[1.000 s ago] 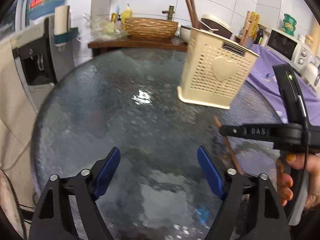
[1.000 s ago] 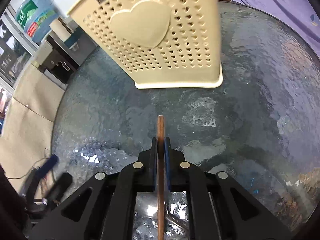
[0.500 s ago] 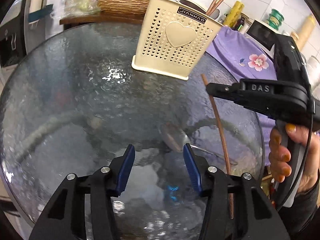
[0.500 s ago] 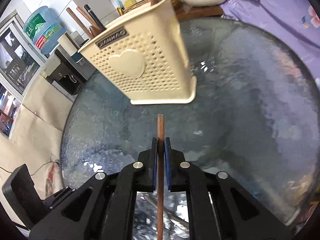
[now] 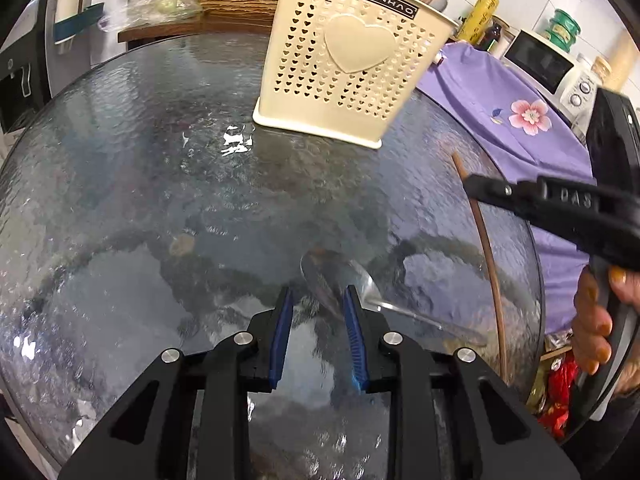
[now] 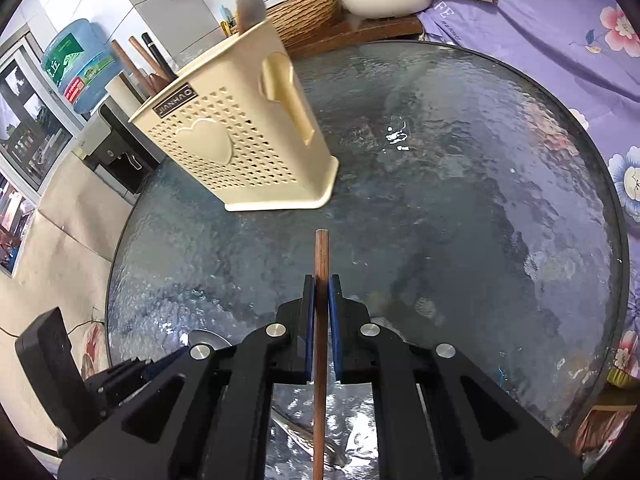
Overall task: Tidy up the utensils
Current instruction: 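Close the left tool on the metal spoon while the right holds the chopstick, then lift the metal spoon with the left tool while the right holds the chopstick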
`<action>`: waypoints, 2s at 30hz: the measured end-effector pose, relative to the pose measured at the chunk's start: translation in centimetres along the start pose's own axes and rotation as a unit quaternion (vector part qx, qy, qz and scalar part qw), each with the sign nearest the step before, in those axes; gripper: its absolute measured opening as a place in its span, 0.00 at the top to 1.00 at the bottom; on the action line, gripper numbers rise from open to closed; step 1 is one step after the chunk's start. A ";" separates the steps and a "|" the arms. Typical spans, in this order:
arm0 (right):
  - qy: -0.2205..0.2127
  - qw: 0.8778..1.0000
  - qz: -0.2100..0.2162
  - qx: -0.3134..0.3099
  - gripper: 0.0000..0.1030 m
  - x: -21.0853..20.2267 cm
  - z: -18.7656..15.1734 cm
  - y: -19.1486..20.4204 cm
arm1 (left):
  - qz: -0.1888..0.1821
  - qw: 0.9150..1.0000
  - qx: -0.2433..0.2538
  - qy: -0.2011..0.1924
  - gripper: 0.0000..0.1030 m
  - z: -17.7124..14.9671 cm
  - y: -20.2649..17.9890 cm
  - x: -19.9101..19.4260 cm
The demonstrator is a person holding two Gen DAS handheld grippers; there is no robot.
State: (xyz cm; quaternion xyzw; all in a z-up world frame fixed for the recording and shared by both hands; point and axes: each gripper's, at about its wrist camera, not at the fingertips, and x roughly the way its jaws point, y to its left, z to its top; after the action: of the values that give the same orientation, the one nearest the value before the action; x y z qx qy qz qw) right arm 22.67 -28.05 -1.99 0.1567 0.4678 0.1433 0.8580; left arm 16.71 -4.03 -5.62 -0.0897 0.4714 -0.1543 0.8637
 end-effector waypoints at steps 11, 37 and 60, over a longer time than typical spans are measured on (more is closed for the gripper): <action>-0.004 1.000 0.013 0.001 0.93 0.2 -0.4 -1.2 | -0.007 0.998 0.052 0.024 0.91 3.8 -0.1 2.1; -0.003 0.999 0.033 -0.019 0.93 1.7 -0.9 -0.1 | 0.015 0.975 0.214 0.058 0.97 9.8 -2.5 6.6; -0.004 0.999 0.040 -0.016 0.93 1.4 -0.8 -0.5 | -0.010 0.984 0.171 0.052 0.52 9.8 0.4 4.8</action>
State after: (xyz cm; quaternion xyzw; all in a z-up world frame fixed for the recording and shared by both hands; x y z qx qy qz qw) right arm 22.76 -27.91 -3.65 0.1617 0.4555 0.1844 0.8558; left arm 27.48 -5.26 -4.23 0.0626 0.4817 -0.2457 0.8388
